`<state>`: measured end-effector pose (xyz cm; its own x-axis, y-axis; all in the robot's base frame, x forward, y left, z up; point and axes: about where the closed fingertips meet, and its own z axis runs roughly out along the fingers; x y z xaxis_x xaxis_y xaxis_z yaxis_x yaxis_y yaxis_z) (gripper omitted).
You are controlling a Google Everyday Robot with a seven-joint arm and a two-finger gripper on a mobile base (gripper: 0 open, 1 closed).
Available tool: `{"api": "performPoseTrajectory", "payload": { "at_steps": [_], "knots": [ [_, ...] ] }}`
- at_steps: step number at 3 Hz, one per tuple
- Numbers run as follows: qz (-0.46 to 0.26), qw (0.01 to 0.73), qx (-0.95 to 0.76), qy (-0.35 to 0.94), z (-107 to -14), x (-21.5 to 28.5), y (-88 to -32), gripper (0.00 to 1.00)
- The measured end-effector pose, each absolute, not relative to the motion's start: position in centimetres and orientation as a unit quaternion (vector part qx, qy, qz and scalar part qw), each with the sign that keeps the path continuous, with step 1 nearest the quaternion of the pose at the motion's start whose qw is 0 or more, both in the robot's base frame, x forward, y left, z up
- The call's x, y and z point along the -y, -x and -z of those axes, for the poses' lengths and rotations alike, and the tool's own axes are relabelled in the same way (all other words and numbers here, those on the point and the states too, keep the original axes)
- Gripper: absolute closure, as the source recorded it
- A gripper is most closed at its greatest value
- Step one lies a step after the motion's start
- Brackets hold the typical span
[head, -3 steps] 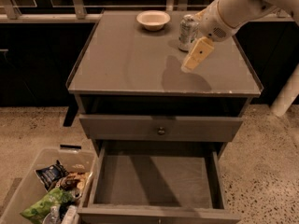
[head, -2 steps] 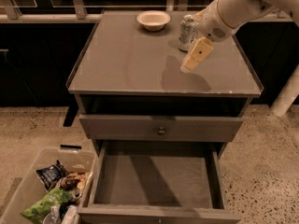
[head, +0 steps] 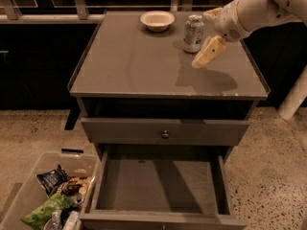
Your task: Place 7up can into middle drawer
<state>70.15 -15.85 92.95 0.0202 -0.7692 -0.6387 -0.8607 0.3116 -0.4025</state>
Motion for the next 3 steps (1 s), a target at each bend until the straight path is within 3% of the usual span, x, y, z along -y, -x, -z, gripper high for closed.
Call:
{"api": "performPoseTrajectory", "payload": {
  "at_steps": [3],
  "knots": [
    [-0.007, 0.515, -0.65, 0.558, -94.5, 16.5, -79.5, 0.0]
  ]
}}
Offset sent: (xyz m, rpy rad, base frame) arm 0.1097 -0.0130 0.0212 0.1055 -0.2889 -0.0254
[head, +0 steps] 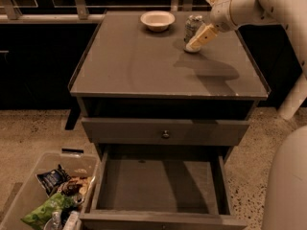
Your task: Place 7up can into middle drawer
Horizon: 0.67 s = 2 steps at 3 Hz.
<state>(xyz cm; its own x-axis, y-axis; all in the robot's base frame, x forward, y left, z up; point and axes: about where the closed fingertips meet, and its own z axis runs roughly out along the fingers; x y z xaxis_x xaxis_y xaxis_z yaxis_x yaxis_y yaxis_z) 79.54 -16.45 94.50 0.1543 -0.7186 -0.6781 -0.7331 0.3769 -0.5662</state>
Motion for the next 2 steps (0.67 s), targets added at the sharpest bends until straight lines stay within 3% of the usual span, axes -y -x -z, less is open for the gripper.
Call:
{"api": "performPoseTrajectory", "payload": {
  "at_steps": [2],
  "knots": [
    [0.003, 0.512, -0.701, 0.496, -94.3, 17.3, -83.2, 0.0]
  ]
}}
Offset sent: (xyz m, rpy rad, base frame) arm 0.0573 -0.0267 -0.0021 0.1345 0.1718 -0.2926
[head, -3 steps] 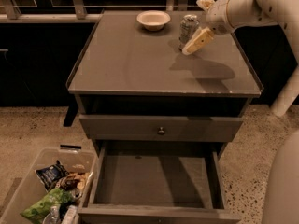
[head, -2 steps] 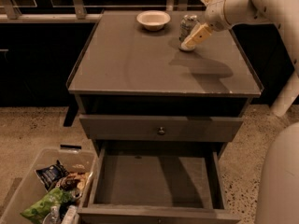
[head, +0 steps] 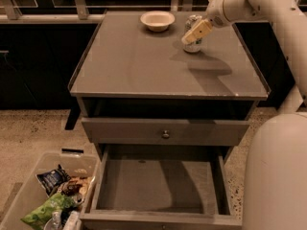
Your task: Place 7up can into middle drawer
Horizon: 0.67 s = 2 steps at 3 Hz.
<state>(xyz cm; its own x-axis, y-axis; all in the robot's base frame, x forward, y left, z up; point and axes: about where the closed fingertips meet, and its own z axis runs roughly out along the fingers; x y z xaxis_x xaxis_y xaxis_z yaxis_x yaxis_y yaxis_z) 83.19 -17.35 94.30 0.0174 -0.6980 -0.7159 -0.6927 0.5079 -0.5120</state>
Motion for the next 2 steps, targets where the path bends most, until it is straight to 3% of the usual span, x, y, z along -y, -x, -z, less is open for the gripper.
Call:
{"api": "performPoseTrajectory", "payload": {
  "at_steps": [2],
  "knots": [
    [-0.104, 0.518, -0.744, 0.41, -91.4, 18.7, -83.7, 0.0]
  ]
}}
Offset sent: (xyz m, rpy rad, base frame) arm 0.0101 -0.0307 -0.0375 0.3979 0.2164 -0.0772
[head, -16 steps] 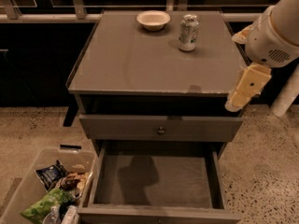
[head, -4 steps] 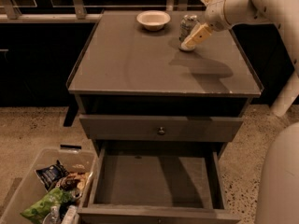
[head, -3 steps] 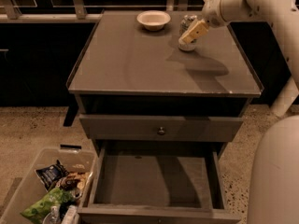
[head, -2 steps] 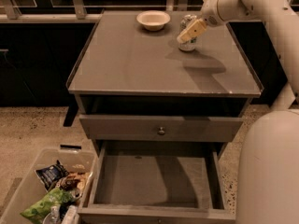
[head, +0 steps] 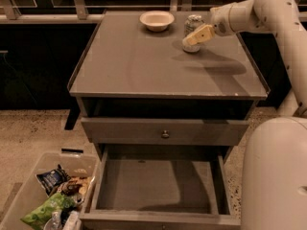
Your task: Place 7up can into middle drawer
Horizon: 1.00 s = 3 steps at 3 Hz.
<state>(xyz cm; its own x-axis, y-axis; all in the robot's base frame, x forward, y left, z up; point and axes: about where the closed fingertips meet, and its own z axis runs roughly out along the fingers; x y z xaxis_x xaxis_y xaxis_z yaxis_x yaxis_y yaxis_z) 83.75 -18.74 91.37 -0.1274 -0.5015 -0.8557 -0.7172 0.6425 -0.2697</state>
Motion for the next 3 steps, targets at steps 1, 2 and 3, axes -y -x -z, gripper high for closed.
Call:
{"api": "performPoseTrajectory", "payload": {
  "at_steps": [1, 2, 3],
  "knots": [
    [-0.144, 0.508, -0.751, 0.396, -89.7, 18.2, -83.8, 0.0],
    [-0.161, 0.484, -0.751, 0.419, -88.1, 16.2, -84.1, 0.0],
    [-0.167, 0.457, -0.744, 0.458, -87.0, 13.6, -84.0, 0.0]
  ]
}}
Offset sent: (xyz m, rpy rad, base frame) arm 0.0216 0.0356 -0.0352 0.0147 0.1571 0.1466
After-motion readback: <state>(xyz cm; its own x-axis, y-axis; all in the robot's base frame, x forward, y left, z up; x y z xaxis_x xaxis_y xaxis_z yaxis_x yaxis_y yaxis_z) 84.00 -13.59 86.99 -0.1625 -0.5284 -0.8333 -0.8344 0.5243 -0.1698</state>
